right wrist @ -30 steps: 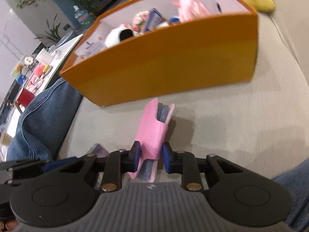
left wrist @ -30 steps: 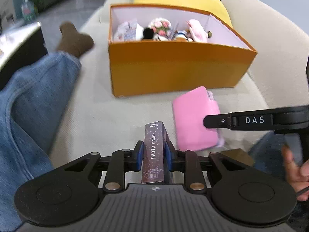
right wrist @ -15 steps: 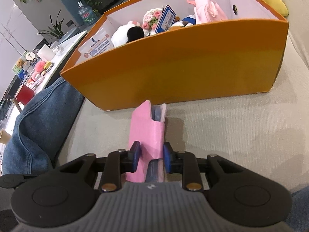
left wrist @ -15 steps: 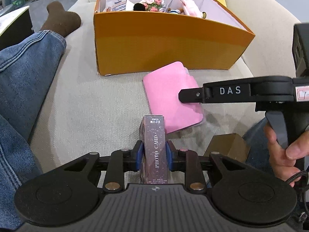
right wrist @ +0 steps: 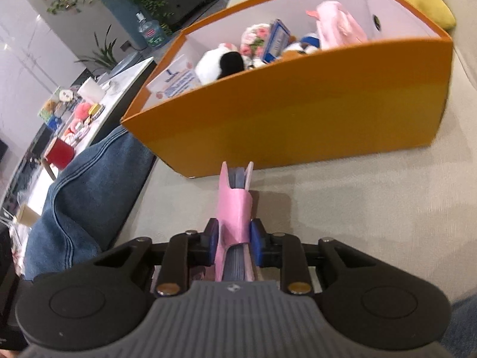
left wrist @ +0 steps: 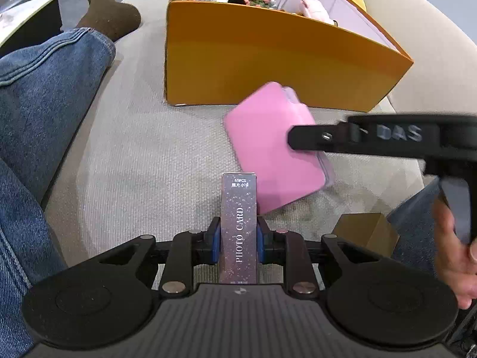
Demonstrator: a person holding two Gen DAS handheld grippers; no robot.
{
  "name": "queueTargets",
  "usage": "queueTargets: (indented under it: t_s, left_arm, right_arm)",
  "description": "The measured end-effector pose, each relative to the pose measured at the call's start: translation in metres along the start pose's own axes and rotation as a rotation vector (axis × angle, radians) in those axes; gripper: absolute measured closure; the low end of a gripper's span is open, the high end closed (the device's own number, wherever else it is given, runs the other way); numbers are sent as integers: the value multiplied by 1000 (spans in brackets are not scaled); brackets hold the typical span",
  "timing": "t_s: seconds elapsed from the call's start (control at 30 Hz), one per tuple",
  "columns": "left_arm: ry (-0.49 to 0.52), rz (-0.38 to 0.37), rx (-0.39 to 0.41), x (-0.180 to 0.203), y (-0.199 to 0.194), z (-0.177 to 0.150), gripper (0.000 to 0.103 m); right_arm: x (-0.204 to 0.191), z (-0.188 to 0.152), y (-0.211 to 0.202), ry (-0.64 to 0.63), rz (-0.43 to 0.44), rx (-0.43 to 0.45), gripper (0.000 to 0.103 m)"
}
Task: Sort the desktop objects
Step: 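Carry the photo-card box and pink card holder over the orange box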
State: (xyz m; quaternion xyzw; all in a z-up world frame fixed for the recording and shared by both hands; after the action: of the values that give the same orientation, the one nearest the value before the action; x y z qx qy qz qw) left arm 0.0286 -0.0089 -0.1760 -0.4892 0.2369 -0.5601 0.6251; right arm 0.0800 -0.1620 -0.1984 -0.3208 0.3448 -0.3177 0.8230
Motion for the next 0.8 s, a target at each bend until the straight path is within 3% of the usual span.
queueTargets:
  t_s: [0.13, 0.3, 0.43, 0.6, 0.8]
  left_arm:
    - [-8, -2, 1, -1, 0, -2, 77]
    - [-34, -19, 10, -3, -5, -1, 78]
    - [-14, -14, 44, 1, -19, 8, 78]
    - [42, -75, 108, 26, -53, 34, 78]
    - [112, -187, 193, 69, -89, 90, 78]
  right_arm:
    - [-9, 3, 16, -15, 26, -33, 78]
    - [-10, -2, 8, -12, 3, -3, 80]
    - [-2, -2, -19, -15, -40, 47, 80]
    - [7, 10, -71, -42, -78, 124, 80]
    - [24, 44, -128, -50, -100, 213, 80]
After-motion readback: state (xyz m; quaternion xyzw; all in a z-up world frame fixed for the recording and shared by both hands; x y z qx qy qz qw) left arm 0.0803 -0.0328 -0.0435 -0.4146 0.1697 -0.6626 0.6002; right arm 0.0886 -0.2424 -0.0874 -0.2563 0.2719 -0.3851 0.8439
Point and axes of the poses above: each gripper's, at about its wrist camera, not at the fingertips, and y roughly the way its jaws point, x to its right, z to its top, the point moved 6 cm from there along y, roughly the way its jaws point, and after that the axes turned 4 degrees about -y, right-handed, at the moved point
